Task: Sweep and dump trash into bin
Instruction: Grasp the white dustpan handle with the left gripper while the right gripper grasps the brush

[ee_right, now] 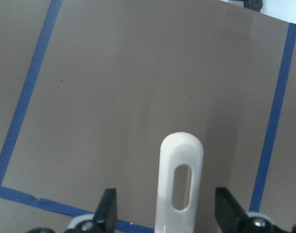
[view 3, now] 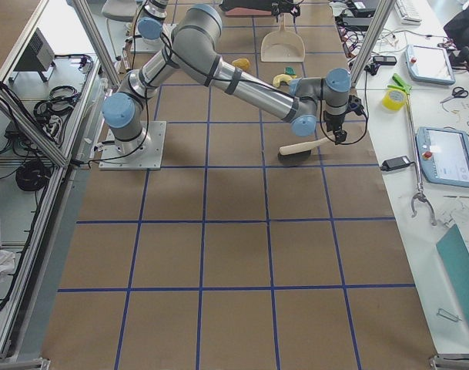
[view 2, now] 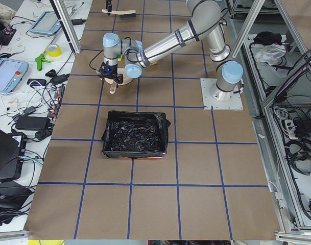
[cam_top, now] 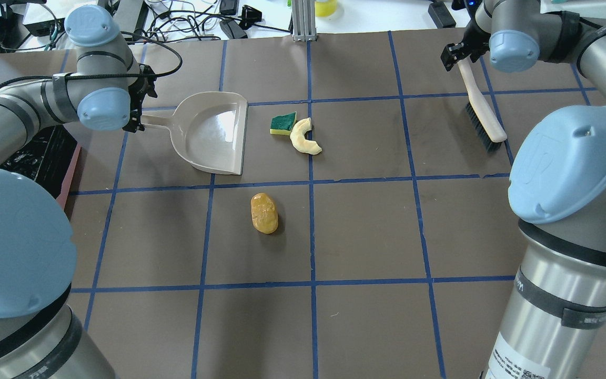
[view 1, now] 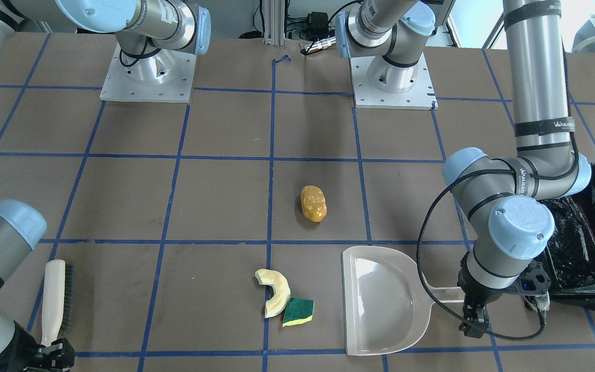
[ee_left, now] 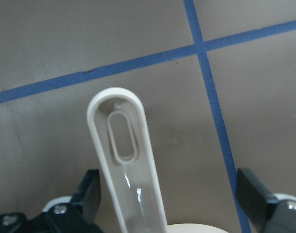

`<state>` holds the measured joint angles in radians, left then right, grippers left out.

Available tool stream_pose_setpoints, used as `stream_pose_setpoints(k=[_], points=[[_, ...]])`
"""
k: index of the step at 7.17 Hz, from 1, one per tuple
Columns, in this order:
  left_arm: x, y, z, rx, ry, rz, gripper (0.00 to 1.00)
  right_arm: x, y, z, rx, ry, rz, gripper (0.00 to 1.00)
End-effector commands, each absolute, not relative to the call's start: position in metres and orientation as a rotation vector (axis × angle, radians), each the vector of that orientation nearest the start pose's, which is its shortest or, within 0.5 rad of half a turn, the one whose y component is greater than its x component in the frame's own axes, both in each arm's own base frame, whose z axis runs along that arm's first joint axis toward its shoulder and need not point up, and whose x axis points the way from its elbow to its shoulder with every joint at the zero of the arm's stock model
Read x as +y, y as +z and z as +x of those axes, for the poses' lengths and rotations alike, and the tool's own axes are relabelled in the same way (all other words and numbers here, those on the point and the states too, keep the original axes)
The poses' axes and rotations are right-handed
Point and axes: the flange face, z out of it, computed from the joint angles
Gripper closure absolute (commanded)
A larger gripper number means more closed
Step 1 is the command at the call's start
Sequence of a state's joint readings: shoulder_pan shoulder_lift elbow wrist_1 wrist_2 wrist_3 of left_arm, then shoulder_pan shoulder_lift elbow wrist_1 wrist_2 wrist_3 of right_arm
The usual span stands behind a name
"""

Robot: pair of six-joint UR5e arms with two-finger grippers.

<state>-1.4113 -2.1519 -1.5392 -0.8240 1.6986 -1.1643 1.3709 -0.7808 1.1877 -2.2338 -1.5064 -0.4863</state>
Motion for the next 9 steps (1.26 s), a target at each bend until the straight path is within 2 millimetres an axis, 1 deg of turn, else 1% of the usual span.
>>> stream_pose_setpoints(k=[1,2,3,4,5,6,7,8,9], points=[[-0.699,0.231,-0.009,2.429,-0.361,-1.926,0.55,-0.796,0.233,-0.021,3.106,-0.41,-0.462,0.29],[-0.698,0.23,-0.01,2.423,-0.357,-1.933,0.93,-0.795,0.233,-0.025,3.108,-0.403,-0.454,0.4],[-0.697,0.234,-0.01,2.426,-0.361,-1.936,1.0,-0.795,0.233,-0.028,3.11,-0.396,-0.449,0.45],[-0.697,0.235,-0.011,2.431,-0.36,-1.939,1.0,-0.795,0.233,-0.028,3.11,-0.398,-0.449,0.46],[-0.697,0.242,-0.01,2.432,-0.378,-1.936,1.0,-0.795,0.233,-0.028,3.11,-0.398,-0.449,0.47],[-0.695,0.253,-0.011,2.429,-0.401,-1.934,1.0,-0.795,0.233,-0.028,3.108,-0.394,-0.444,0.63],[-0.69,0.267,-0.007,2.384,-0.458,-1.9,1.0,-0.794,0.233,-0.028,3.108,-0.382,-0.429,0.74],[-0.688,0.273,-0.014,2.373,-0.483,-1.891,1.0,-0.794,0.233,-0.028,3.11,-0.382,-0.422,0.77],[-0.687,0.276,-0.021,2.348,-0.518,-1.884,1.0,-0.794,0.234,-0.029,3.117,-0.384,-0.41,0.84]])
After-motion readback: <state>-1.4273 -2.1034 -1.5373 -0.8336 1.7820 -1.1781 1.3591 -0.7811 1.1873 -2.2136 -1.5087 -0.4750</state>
